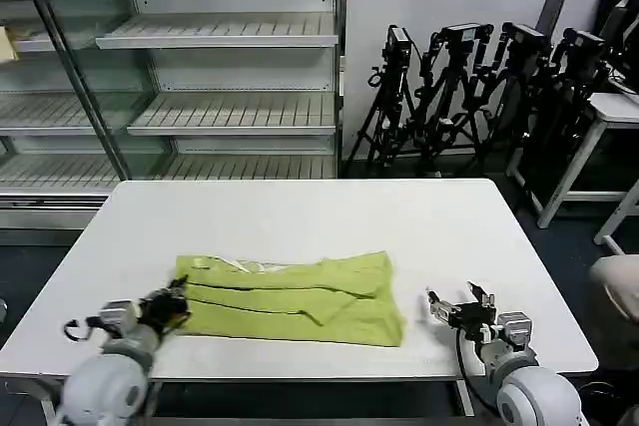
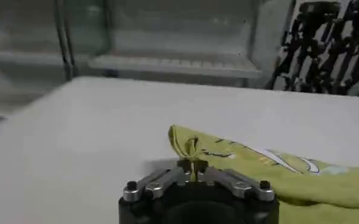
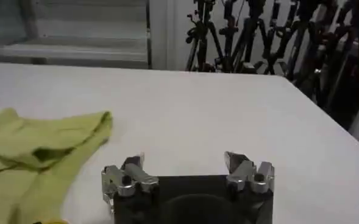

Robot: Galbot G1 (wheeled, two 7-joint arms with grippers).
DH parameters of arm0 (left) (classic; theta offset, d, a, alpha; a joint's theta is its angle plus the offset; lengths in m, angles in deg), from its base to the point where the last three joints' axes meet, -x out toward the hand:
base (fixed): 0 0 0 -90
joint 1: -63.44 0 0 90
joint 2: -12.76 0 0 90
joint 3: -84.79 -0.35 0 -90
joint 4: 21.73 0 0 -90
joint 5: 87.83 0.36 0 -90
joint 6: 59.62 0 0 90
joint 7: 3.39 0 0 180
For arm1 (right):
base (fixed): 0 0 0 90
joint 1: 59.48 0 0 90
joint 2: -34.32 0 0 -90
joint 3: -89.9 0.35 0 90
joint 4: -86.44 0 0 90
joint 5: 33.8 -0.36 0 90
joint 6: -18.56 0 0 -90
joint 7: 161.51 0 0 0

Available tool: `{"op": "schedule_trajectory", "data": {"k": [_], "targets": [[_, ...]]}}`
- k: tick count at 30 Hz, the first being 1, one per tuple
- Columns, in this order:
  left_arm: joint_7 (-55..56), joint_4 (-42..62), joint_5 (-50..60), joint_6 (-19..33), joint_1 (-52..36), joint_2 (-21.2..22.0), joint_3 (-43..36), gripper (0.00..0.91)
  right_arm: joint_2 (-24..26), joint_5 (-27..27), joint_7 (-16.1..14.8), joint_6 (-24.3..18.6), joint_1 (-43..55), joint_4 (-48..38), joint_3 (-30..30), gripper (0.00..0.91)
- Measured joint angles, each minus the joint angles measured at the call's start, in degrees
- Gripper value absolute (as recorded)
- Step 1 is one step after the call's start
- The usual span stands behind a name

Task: Fold and organize the clothes.

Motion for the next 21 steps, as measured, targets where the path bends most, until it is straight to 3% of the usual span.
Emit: {"op": "schedule_trajectory", "data": {"k": [8, 21], "targets": [[-5.29, -1.43, -0.76, 0.12, 1.08, -5.38, 6.15, 0.02, 0.12, 1.45, 0.02, 0.4, 1.06, 0.55, -1.42, 0.907], [-5.44, -9.61, -1.96, 0.21, -0.99, -2.15, -3.26, 0.02, 1.03, 3.56, 0.1, 1.12, 1.14, 2.35, -0.44, 0.907]]}}
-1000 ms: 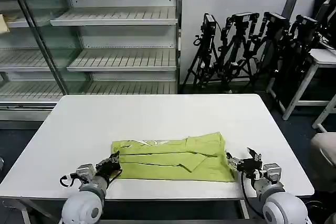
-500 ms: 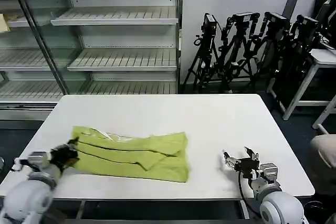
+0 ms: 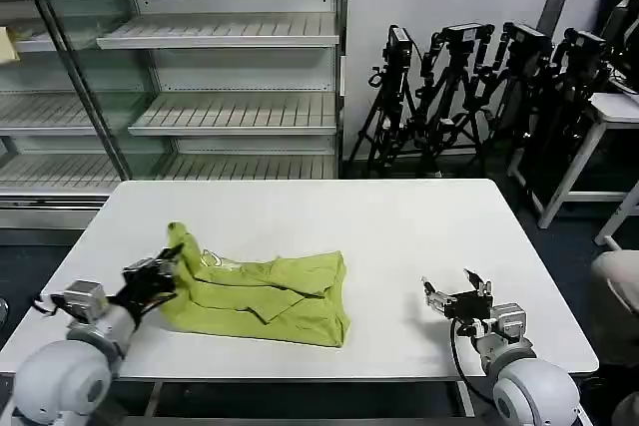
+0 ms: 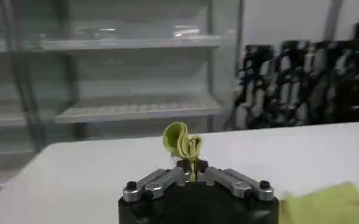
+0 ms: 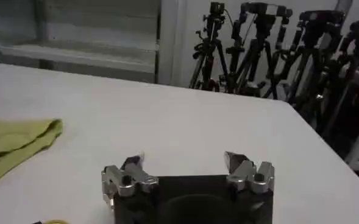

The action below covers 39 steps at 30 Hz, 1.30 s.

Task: Fold and organize the clothes.

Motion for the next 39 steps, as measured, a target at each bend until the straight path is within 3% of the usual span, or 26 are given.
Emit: {"op": "schedule_trajectory", "data": {"k": [19, 39], "targets": [[4.61, 0.16, 3.84, 0.07, -5.67, 6.68, -18.61, 0.02, -1.04, 1.57, -0.33, 0.06, -0.13, 0.37, 1.67, 0.907], [8.49, 4.44, 4.74, 0.09, -10.13, 10.96, -25.54, 0.02, -0.92, 1.87, -0.48, -0.08, -0.37, 0.11, 2.31, 0.907]]}}
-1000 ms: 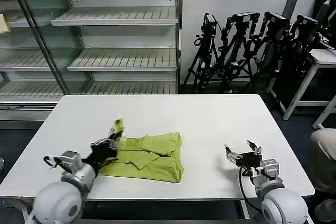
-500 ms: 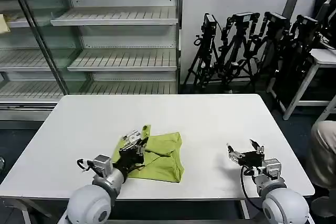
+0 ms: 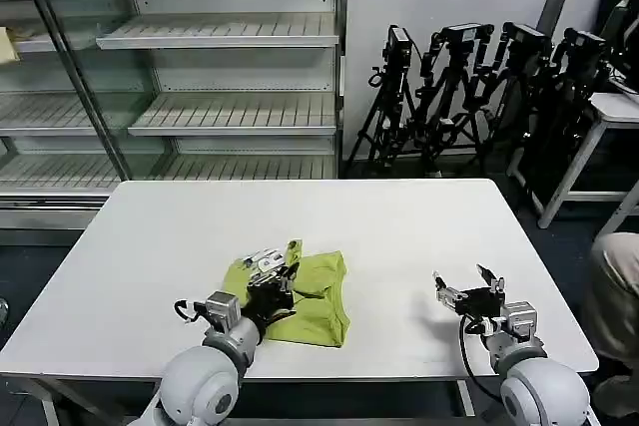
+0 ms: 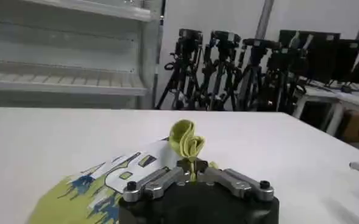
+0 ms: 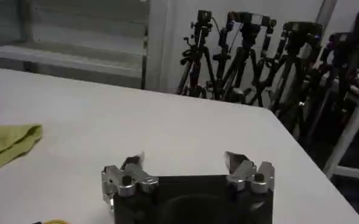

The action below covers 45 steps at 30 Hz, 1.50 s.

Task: Fold and organize the clothes.

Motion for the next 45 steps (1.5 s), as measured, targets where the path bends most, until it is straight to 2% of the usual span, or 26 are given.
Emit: {"op": "schedule_trajectory", "data": {"k": [16, 18, 34, 45], "targets": [[0.79, 1.14, -1.1, -0.01, -1.97, 1.33, -2.41, 0.02, -0.01, 0.14, -0.08, -0.23, -0.32, -0.16, 0.29, 0.907], [0.82, 1.37, -1.11, -0.01, -2.1, 1.52, -2.54, 0.907, 0.0, 0.15, -0.11, -0.26, -0.28, -0.2, 0.28, 0.907], [0.43, 1.37, -2.56, 0.78, -4.38, 4.52, -3.48, 0.907, 0.47, 0.08, -0.48, -1.05, -0.73, -0.62, 1.0, 0.907], [-1.59, -0.93, 1.51, 1.71, -1.17, 2.41, 3.15, 0.907, 0.23, -0.22, -0.7, -1.38, 0.47, -0.93, 0.95, 0.907]]}}
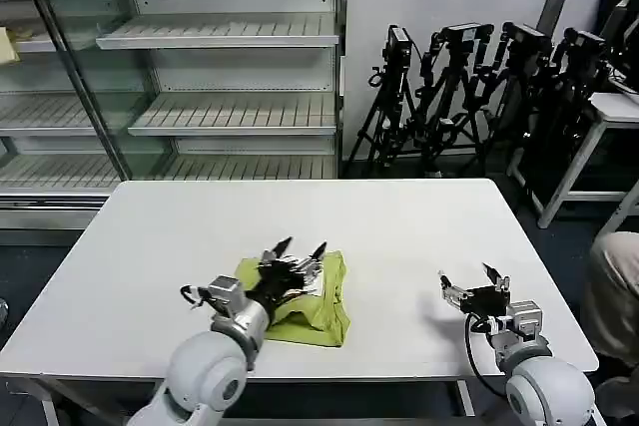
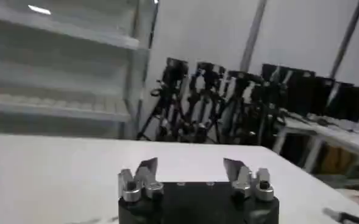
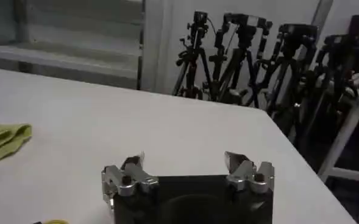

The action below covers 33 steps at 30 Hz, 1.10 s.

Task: Fold and organize the clothes.

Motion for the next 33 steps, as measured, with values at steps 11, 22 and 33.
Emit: {"op": "schedule_trajectory", "data": {"k": [11, 22, 33], "targets": [[0.15, 1.2, 2.11, -0.98, 8.71, -0.67, 10.04, 0.907, -1.2, 0.4, 0.13, 0.31, 0.96, 0.61, -0.62, 0.907], [-0.19, 4.37, 2.37, -1.26, 10.52, 0.98, 11.54, 0.907, -1.49, 0.4, 0.01, 0.19, 0.3, 0.87, -0.41, 0.907], [-0.03, 7.35, 2.09, 0.24, 9.96, 1.93, 10.85, 0.02, -1.39, 0.22, -0.04, 0.4, 1.38, 0.55, -1.7, 0.907]]}}
